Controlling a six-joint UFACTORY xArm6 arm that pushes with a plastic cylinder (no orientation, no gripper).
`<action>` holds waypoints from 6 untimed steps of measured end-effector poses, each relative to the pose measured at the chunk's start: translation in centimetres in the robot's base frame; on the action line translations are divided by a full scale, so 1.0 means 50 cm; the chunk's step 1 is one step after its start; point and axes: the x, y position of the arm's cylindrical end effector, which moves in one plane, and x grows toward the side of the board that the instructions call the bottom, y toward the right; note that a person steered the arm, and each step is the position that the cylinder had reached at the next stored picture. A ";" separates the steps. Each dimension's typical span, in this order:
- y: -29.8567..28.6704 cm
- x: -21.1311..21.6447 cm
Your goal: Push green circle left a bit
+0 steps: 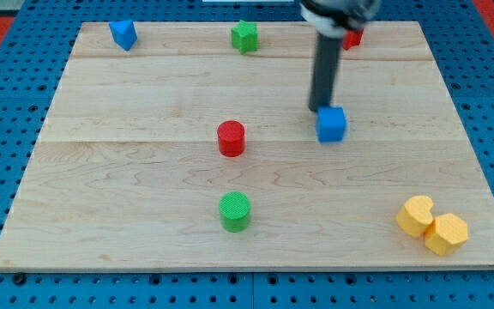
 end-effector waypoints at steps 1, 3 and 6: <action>0.044 0.199; -0.065 0.271; -0.400 0.208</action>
